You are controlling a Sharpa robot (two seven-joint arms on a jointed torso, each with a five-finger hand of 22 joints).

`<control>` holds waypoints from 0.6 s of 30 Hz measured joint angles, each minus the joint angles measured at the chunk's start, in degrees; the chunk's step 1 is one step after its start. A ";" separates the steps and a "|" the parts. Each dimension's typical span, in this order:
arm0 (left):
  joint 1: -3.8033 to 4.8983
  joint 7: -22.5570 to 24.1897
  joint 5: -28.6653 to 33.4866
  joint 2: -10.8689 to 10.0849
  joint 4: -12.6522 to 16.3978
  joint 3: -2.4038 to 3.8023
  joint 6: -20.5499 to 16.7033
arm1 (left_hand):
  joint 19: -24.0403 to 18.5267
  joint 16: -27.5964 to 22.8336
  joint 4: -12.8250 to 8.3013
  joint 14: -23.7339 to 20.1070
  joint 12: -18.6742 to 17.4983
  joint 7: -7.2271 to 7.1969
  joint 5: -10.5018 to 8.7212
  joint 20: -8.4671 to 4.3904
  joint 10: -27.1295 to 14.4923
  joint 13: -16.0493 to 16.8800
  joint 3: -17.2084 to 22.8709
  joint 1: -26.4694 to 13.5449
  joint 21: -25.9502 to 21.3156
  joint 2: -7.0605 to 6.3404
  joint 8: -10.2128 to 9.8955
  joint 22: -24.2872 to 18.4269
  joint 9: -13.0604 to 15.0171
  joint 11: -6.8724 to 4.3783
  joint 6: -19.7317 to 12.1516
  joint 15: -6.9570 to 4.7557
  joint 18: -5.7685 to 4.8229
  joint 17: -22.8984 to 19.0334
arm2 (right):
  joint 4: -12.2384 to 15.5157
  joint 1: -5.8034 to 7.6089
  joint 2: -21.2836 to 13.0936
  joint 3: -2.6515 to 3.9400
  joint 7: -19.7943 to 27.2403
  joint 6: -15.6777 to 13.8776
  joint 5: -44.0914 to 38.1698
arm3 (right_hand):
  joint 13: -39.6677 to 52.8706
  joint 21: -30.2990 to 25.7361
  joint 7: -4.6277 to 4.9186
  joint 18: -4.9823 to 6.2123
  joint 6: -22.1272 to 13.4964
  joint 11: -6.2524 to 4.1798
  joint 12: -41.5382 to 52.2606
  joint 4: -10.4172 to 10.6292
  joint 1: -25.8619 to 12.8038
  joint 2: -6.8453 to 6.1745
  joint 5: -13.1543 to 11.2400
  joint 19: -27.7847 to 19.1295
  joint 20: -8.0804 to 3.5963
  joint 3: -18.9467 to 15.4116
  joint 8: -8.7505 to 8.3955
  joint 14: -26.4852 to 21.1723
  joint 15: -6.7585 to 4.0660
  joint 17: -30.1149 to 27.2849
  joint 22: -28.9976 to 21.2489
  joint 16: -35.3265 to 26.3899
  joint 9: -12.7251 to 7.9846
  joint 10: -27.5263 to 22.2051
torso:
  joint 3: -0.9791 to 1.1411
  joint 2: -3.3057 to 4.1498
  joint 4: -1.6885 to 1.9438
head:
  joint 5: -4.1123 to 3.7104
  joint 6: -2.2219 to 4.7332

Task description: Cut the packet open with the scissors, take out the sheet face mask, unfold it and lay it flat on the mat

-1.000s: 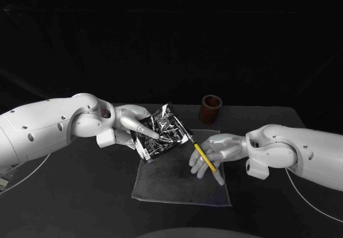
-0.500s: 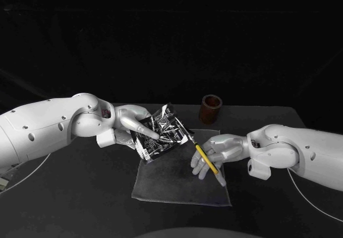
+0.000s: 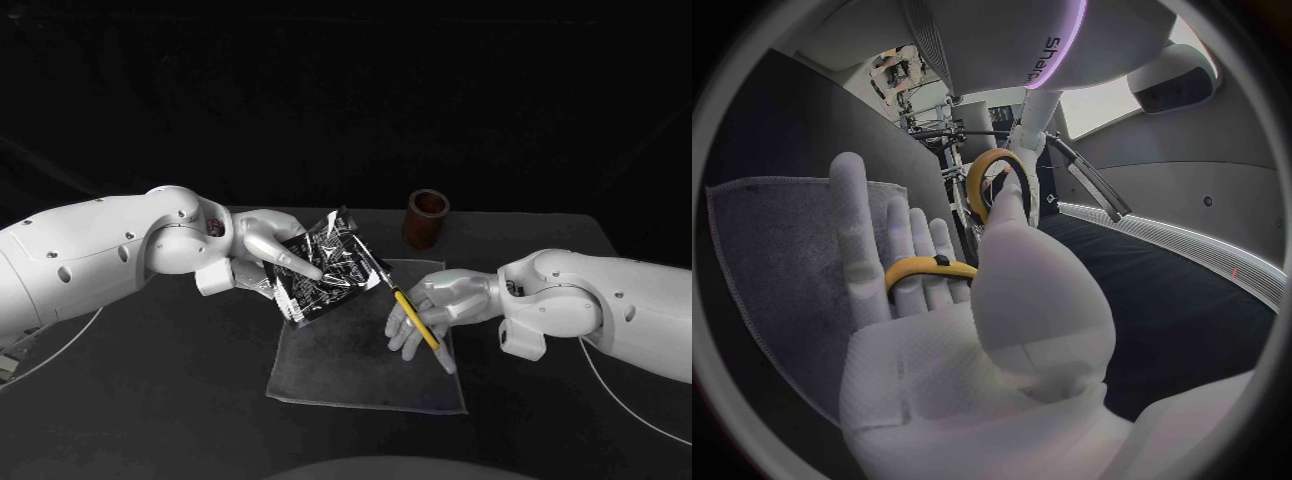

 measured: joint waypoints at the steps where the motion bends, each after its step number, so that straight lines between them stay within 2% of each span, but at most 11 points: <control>1: 0.00 0.00 0.00 0.00 0.00 0.00 0.01 | -0.03 0.00 0.00 0.00 0.00 -0.02 0.00 -0.03 0.00 0.03 0.00 0.00 0.00 0.00 0.00 0.01 0.00 0.00 0.02 0.00 -0.01 0.05 | -0.04 0.00 0.00 0.00 -0.06 0.00 -0.01 | 0.00 -0.21 -0.03 0.00 0.31 0.00 0.00 0.00 0.00 0.01 0.00 0.00 0.00 -0.01 -0.01 0.15 -0.07 0.00 -0.06 0.18 -0.08 0.00 | 0.01 0.00 0.00 | 0.00 -0.03; 5: 0.00 -0.02 -0.02 -0.01 0.03 0.00 0.09 | -0.23 0.00 0.00 0.00 0.00 -0.15 -0.12 -0.22 0.00 0.04 0.00 0.00 0.00 0.00 -0.05 0.09 0.00 0.00 0.15 0.00 -0.07 0.14 | -0.13 0.00 -0.04 0.00 -0.28 0.00 -0.08 | 0.00 -0.60 0.05 -0.46 2.19 -0.19 0.30 -0.10 0.65 0.81 0.04 0.52 -0.52 -1.22 -0.24 1.87 -0.45 0.31 -0.39 1.17 -0.68 0.93 | 0.01 0.00 -0.01 | 0.06 -0.15; 6: 0.00 -0.02 -0.03 -0.01 0.04 0.00 0.11 | -0.23 0.00 0.00 0.00 0.00 -0.15 -0.14 -0.22 0.00 0.04 0.00 0.00 0.00 0.00 -0.05 0.09 0.00 0.00 0.15 0.01 -0.07 0.14 | -0.15 0.00 -0.05 0.00 -0.35 0.00 -0.11 | 0.07 -0.66 0.10 -1.14 2.92 -0.45 0.65 -0.15 0.90 1.07 0.04 0.77 -0.77 -1.60 -0.24 2.66 -0.72 0.50 -0.48 1.60 -0.73 1.58 | 0.01 0.00 -0.03 | 0.11 -0.21; 7: 0.00 -0.02 -0.04 -0.01 0.04 0.00 0.14 | -0.24 0.00 0.00 0.00 0.00 -0.15 -0.13 -0.22 0.00 0.04 0.00 0.00 0.00 0.00 -0.05 0.09 0.00 0.00 0.15 0.01 -0.08 0.14 | -0.16 0.00 -0.05 0.00 -0.41 0.01 -0.14 | 0.11 -0.66 0.17 -1.32 3.48 -0.47 0.82 -0.15 0.90 1.21 0.05 0.91 -0.91 -1.74 -0.25 3.23 -0.91 0.67 -0.56 1.87 -0.75 2.03 | 0.02 0.00 -0.04 | 0.14 -0.26; 9: 0.00 -0.03 -0.06 0.00 0.04 0.00 0.17 | -0.24 0.00 0.00 0.00 0.00 -0.15 -0.01 -0.22 0.00 0.04 0.00 0.00 0.00 0.00 -0.05 0.09 0.00 0.00 0.15 0.01 -0.27 0.14 | -0.18 0.01 -0.05 0.00 -0.56 0.04 -0.21 | 0.23 -0.97 -0.15 -1.85 4.12 -0.54 0.88 -0.20 1.20 1.52 0.20 1.24 -1.24 -2.42 -0.54 4.09 -1.42 1.08 -0.74 2.44 -0.85 2.45 | 0.04 0.00 -0.04 | 0.18 -0.34; 13: 0.00 -0.09 -0.14 0.03 0.02 -0.02 0.27 | -0.24 0.00 0.00 0.01 0.00 -0.15 0.07 -0.22 0.00 0.04 0.00 0.00 0.00 0.00 -0.11 0.09 0.00 0.00 0.15 0.02 -0.03 0.13 | -0.26 0.02 -0.02 0.00 -0.87 0.15 -0.53 | 0.60 -1.32 -0.60 -2.69 5.50 -0.61 1.57 -0.29 1.53 2.26 0.01 1.97 -1.97 -3.32 -0.56 4.75 -1.47 2.13 -1.10 3.79 -0.82 3.32 | 0.07 -0.01 -0.07 | 0.25 -0.44; 15: 0.00 -0.11 -0.18 0.04 0.00 -0.03 0.32 | -0.24 0.00 0.00 0.01 0.00 -0.10 0.07 -0.22 0.00 0.04 0.00 0.00 0.22 0.00 -0.16 0.09 0.00 0.00 0.20 0.02 0.00 0.15 | -0.28 0.02 -0.01 0.00 -1.04 0.19 -0.68 | 1.02 -1.66 -1.41 -3.09 6.36 -0.89 2.31 -0.29 2.01 2.83 0.01 2.47 -2.48 -3.97 -0.51 4.96 -1.62 3.08 -1.33 4.88 -0.39 3.63 | 0.08 -0.01 -0.06 | 0.29 -0.55; 17: 0.00 -0.15 -0.23 0.06 -0.01 -0.04 0.37 | -0.24 0.00 0.00 0.01 -0.01 -0.10 0.07 -0.22 0.00 0.04 0.00 0.00 0.22 0.00 -0.24 0.09 0.00 0.00 0.20 0.02 0.01 0.20 | -0.31 0.02 -0.01 0.00 -1.18 0.21 -0.87 | 1.44 -1.79 -1.38 -3.58 6.90 -1.01 2.98 -0.26 2.04 2.98 0.01 3.12 -3.12 -4.33 0.14 5.38 -1.83 4.22 -1.51 6.06 0.21 3.94 | 0.08 -0.01 -0.06 | 0.32 -0.63; 18: 0.00 -0.16 -0.26 0.07 -0.02 -0.04 0.39 | -0.24 0.00 0.00 0.01 -0.01 -0.10 0.06 -0.22 0.00 0.04 0.00 0.00 0.22 0.00 -0.24 0.09 0.00 0.00 0.20 0.02 0.02 0.20 | -0.33 0.03 -0.01 0.00 -1.22 0.21 -0.96 | 1.73 -1.86 -1.39 -3.71 6.90 -1.09 3.21 -0.33 2.50 3.56 0.01 3.40 -3.40 -4.55 0.35 5.43 -1.78 4.75 -1.59 6.60 0.55 4.04 | 0.08 -0.01 -0.06 | 0.33 -0.65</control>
